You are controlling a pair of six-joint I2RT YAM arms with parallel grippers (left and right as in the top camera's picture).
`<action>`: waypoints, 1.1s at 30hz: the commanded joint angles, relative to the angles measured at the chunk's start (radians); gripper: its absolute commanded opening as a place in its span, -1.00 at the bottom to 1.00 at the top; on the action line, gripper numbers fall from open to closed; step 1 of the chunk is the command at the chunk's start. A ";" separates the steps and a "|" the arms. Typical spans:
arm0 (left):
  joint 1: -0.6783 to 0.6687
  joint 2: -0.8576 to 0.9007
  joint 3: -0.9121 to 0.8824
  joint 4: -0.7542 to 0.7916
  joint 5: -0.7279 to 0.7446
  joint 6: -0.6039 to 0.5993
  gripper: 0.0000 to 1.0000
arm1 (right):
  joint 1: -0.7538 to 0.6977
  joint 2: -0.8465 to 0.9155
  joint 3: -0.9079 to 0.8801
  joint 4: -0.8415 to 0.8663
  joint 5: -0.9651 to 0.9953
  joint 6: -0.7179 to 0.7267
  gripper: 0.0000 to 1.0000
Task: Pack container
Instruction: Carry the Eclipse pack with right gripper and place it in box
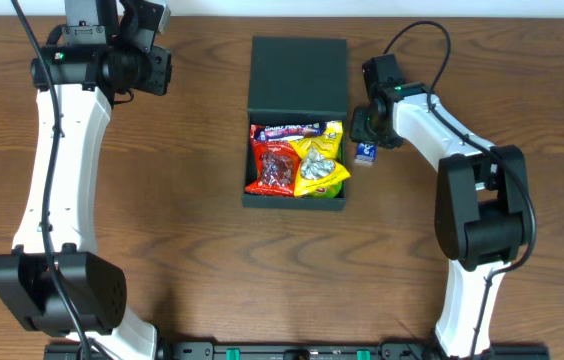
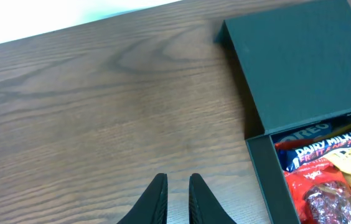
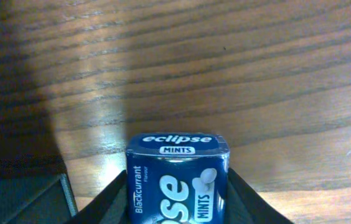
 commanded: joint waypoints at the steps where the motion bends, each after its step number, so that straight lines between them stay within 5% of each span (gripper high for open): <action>1: -0.002 -0.026 0.027 0.000 0.010 -0.004 -0.72 | 0.009 0.029 -0.002 -0.023 0.006 0.006 -0.36; 11: -0.002 -0.026 0.027 0.003 0.010 -0.004 -0.72 | -0.009 -0.072 0.082 -0.148 -0.021 -0.039 -0.97; 22: -0.002 -0.026 0.027 0.023 0.010 -0.004 -0.70 | 0.093 -0.254 0.172 -0.154 -0.048 -0.108 -0.98; 33: -0.002 -0.026 0.027 0.022 0.010 -0.004 -0.70 | 0.278 -0.189 0.168 -0.229 -0.041 -0.060 -0.97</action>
